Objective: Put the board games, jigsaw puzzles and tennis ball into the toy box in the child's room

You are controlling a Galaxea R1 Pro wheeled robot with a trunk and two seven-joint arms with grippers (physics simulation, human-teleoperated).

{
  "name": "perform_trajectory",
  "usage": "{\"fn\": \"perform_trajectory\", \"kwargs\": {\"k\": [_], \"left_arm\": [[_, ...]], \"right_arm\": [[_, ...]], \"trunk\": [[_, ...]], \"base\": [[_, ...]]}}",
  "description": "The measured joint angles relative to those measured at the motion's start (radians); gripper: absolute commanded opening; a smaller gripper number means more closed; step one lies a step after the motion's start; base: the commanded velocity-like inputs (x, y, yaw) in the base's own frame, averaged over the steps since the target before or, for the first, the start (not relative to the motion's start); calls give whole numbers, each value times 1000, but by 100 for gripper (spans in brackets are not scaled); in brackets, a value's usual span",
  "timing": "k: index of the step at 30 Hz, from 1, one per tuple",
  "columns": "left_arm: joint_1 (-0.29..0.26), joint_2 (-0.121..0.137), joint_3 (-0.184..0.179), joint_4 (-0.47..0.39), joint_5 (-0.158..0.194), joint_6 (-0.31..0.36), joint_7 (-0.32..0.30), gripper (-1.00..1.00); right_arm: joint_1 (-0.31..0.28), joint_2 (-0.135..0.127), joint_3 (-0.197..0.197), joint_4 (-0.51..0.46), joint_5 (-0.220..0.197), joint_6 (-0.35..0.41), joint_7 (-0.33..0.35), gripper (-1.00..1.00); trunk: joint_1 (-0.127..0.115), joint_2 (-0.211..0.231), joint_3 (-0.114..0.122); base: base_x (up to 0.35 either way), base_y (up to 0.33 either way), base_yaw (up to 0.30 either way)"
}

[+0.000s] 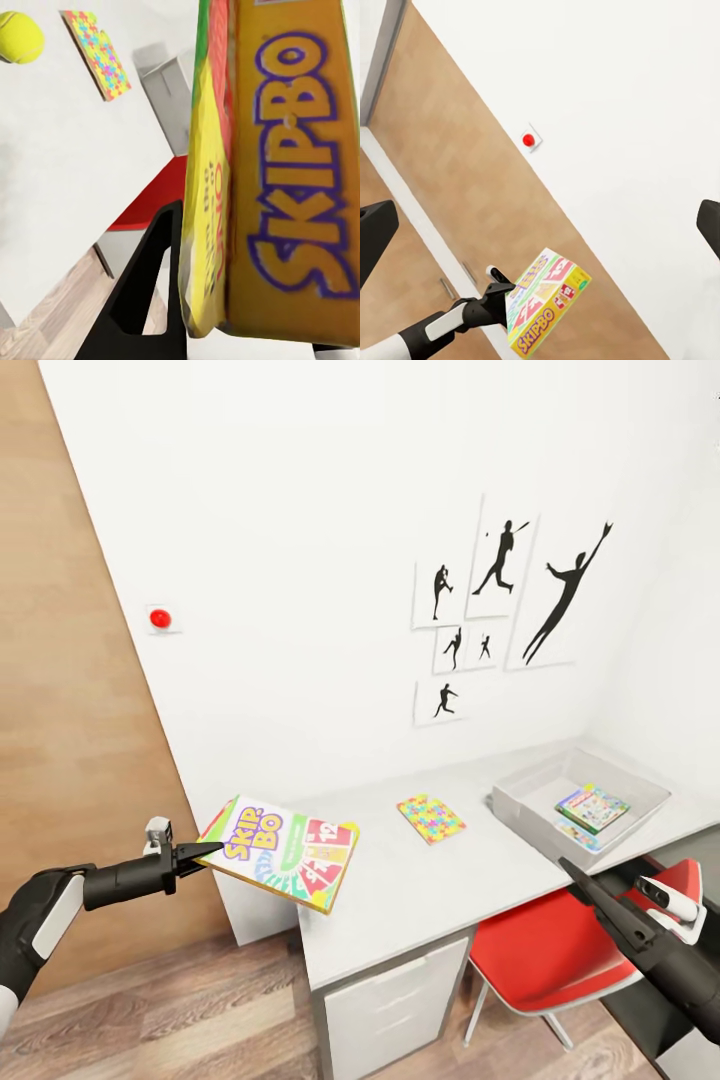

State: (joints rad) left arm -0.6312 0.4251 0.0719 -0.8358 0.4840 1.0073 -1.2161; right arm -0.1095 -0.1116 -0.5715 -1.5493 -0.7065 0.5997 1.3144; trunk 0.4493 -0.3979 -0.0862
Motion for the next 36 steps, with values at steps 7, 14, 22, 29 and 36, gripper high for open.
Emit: {"fn": "perform_trajectory", "kwargs": {"k": [7, 14, 22, 29, 36], "left_arm": [[0, 0, -3, 0, 0, 0, 0, -100], [0, 0, -3, 0, 1, 0, 0, -100], [0, 0, -3, -1, 1, 0, 0, -100], [0, 0, -3, -2, 1, 0, 0, -100], [0, 1, -3, -2, 1, 1, 0, -100]], "right_arm": [[0, 0, -1, -2, 0, 0, 3, 100], [0, -2, -5, 0, -2, 1, 4, 100], [0, -3, -7, 0, -3, 1, 4, 100], [0, -3, -8, 0, -2, 2, 3, 100], [0, -4, -8, 0, -2, 1, -5, 100]], "trunk": [[0, 0, 12], [0, 0, 23], [0, 0, 37], [0, 0, 48], [0, 0, 54]], "base": [[0, 0, 0], [0, 0, 0], [0, 0, 0], [0, 0, 0], [0, 0, 0]]}}
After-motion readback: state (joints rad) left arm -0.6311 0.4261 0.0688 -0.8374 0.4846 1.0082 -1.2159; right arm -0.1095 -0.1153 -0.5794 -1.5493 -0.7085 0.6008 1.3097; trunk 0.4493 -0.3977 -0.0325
